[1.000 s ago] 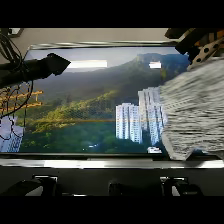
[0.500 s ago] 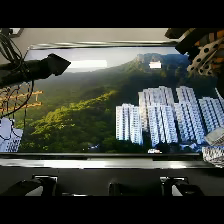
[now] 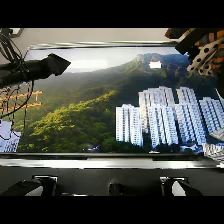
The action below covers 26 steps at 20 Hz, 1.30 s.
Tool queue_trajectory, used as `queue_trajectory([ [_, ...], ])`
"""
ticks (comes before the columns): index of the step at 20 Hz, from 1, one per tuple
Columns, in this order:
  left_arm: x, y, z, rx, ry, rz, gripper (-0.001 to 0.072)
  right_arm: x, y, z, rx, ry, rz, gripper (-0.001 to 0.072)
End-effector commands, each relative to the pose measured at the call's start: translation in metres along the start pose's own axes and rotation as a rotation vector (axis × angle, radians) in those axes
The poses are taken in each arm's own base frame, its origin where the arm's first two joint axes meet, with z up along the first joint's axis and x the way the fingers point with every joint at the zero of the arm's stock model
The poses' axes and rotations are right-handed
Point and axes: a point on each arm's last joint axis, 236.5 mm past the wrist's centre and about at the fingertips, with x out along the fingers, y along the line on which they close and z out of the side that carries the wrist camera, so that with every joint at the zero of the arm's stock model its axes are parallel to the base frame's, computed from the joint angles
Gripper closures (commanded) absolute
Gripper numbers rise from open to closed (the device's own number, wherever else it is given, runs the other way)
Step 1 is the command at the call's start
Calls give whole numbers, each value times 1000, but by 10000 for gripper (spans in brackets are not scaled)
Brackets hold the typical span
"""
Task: Fold the clothes and pants, and hang the long-sleeved shirts on hangers.
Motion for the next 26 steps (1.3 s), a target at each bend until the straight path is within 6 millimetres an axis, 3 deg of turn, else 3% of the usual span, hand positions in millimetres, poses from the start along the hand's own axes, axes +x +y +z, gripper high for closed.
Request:
queue_trajectory([
  [1, 0, 1, 0, -1, 0, 1, -3, 20, -11, 11, 71, -25, -25, 687],
  [5, 0, 1, 0, -1, 0, 1, -3, 31, -35, 24, 156, -63, -71, 687],
  [15, 1, 1, 0, -1, 0, 1, -3, 57, -83, 19, 299, -71, -150, 687],
  [18, 2, 2, -1, -2, 3, 2, -3, 67, -85, 15, 337, -63, -136, 686],
  [22, 3, 3, -1, -4, 6, 3, -3, 68, -71, 8, 341, -26, -76, 675],
  [23, 3, 3, -1, -5, 6, 3, -3, 65, -72, 9, 344, -25, -71, 571],
  [25, 3, 3, -1, -5, 6, 3, -4, 49, -81, 18, 367, -48, -69, 218],
  [26, 3, 3, -1, -5, 6, 3, -4, 35, -89, 28, 380, -81, -66, 154],
])
